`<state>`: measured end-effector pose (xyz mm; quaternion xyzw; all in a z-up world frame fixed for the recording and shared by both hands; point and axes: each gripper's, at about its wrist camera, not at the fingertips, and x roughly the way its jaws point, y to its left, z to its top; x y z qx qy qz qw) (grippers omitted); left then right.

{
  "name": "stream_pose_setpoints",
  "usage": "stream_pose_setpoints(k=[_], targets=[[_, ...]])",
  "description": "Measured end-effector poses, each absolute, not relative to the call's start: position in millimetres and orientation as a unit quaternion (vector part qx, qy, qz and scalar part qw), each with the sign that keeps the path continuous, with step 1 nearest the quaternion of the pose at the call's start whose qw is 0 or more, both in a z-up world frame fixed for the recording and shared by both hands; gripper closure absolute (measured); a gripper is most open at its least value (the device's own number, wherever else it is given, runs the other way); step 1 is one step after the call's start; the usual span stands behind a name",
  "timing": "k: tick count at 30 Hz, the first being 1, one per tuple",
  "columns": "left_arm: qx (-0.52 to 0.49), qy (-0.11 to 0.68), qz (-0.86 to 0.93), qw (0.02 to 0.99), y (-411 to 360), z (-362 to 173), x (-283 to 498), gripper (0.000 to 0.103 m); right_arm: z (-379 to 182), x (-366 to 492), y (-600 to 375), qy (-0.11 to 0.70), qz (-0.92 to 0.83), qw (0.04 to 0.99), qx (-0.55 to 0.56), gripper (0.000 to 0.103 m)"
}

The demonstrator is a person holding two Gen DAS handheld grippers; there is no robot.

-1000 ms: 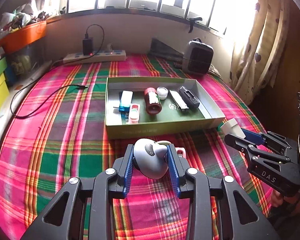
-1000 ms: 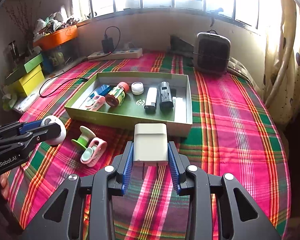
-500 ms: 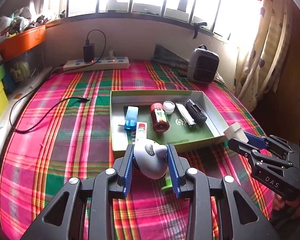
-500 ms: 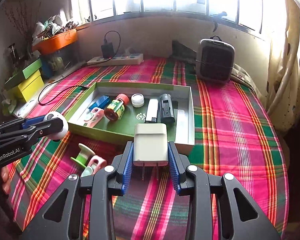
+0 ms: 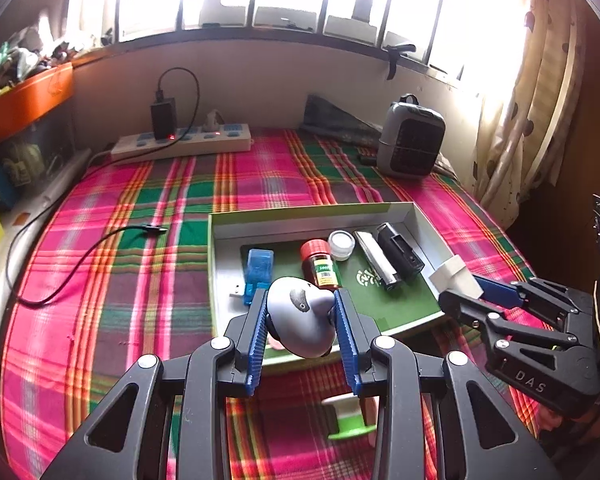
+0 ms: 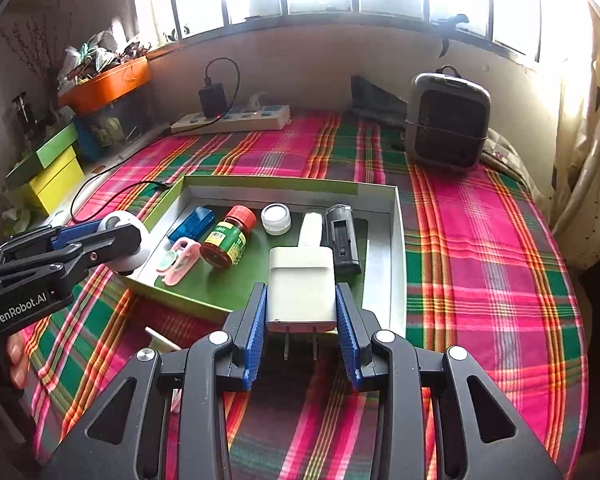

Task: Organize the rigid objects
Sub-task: 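Carry the ball with left tool while right tool carries the plug over the box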

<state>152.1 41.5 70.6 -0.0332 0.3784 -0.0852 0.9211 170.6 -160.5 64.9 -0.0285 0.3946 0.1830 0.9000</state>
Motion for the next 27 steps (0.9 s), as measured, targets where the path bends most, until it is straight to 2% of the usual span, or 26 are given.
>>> stream_pose_setpoints(k=[27], targets=[[-0.037, 0.425, -0.094, 0.900, 43, 43, 229, 0.072, 38, 225, -122, 0.442, 0.227, 0.867, -0.041, 0.068]])
